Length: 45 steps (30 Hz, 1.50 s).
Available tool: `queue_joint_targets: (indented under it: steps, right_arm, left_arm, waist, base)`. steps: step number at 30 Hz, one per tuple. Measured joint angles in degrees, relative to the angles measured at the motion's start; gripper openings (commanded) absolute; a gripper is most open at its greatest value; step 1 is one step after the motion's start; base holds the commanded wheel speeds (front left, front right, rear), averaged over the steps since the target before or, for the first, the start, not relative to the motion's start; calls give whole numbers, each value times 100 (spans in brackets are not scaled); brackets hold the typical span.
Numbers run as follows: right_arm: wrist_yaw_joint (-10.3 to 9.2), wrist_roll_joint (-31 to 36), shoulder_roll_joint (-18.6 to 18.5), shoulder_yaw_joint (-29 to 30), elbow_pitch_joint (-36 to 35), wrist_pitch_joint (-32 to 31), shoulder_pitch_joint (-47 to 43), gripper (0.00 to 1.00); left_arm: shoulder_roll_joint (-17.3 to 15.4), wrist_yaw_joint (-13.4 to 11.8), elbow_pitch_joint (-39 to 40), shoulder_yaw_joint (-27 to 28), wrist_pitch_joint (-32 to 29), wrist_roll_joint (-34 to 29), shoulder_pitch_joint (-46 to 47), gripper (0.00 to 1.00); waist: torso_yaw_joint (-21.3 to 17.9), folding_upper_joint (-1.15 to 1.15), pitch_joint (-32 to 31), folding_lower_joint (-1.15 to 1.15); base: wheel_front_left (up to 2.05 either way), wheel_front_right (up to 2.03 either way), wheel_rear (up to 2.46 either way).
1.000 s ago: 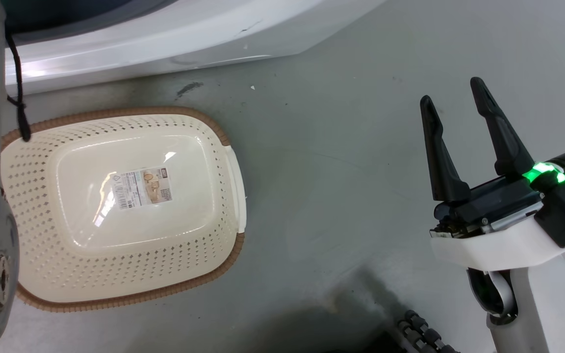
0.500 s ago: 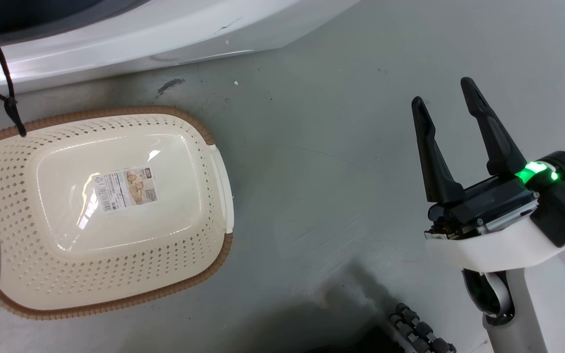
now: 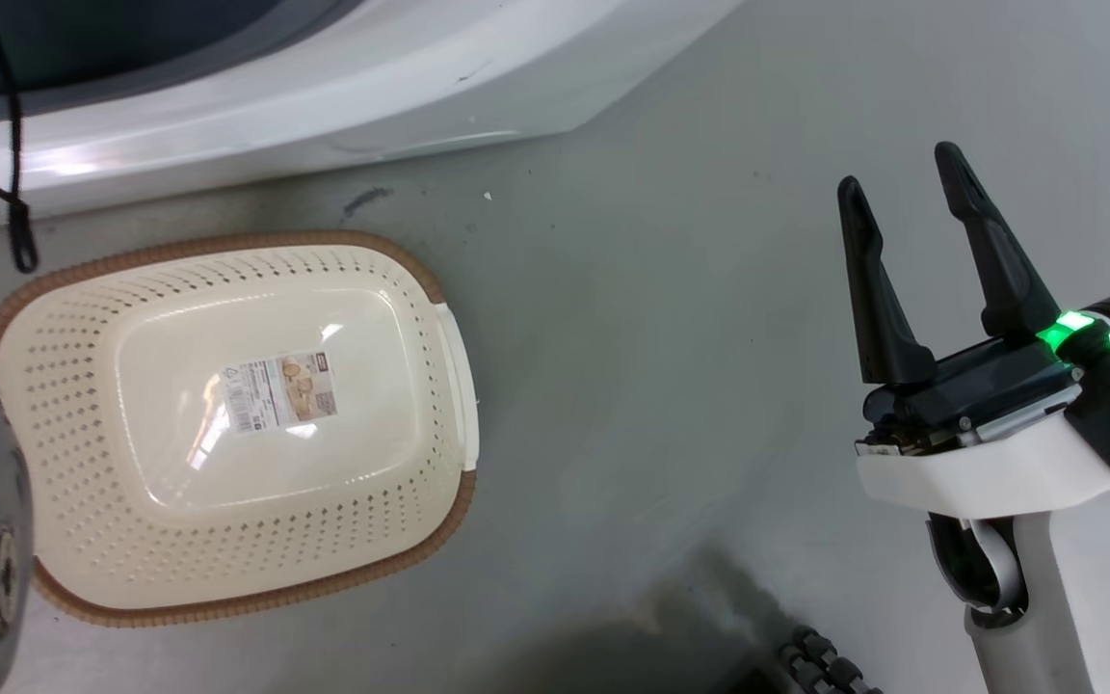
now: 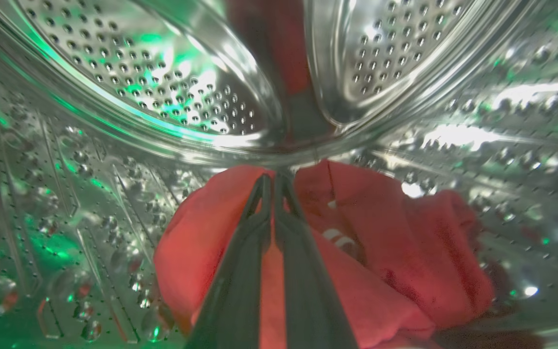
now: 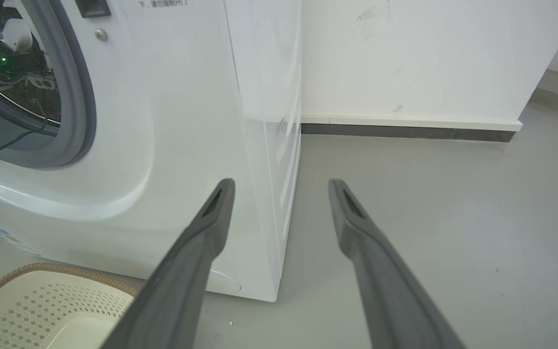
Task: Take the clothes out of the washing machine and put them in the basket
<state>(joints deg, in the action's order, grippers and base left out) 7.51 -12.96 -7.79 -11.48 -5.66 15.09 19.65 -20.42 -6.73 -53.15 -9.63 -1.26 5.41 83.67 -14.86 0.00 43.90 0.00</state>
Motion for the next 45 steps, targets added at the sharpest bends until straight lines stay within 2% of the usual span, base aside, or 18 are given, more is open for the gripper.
queue_joint_targets:
  steps: [8,13,16,20,25,35,45]
  right_arm:
    - [0,132,68,201,105,0,-189,100]
    - [0,211,133,348,229,0,-424,100]
    - [0,279,177,431,287,0,-549,100]
    - [0,367,238,525,375,0,-721,100]
    - [0,457,286,581,434,-5,-882,100]
    - [0,579,410,739,456,-190,-1280,100]
    - [0,710,468,944,246,-427,-1754,100]
  left_arm:
    - [163,53,-70,143,1169,324,-684,0]
    - [271,122,-76,258,1560,506,-1261,0]
    - [319,125,189,326,1614,577,-1677,0]
    - [405,126,1082,497,1625,597,-2358,0]
    - [502,223,1751,701,1631,595,-3251,0]
    - [826,472,2440,858,1633,492,-4467,0]
    - [1114,572,3260,828,1633,374,-5662,0]
  waist:
    - [131,0,-552,0]
    - [220,0,-997,0]
    - [285,0,-1265,-1]
    - [391,0,-1602,-1]
    - [517,0,-2003,-1]
    - [725,0,-2802,-1]
    - [925,0,-3533,-2]
  base:
    - [0,0,0]
    - [0,0,0]
    - [0,0,0]
    - [0,0,0]
    - [0,0,0]
    - [0,0,0]
    - [0,0,0]
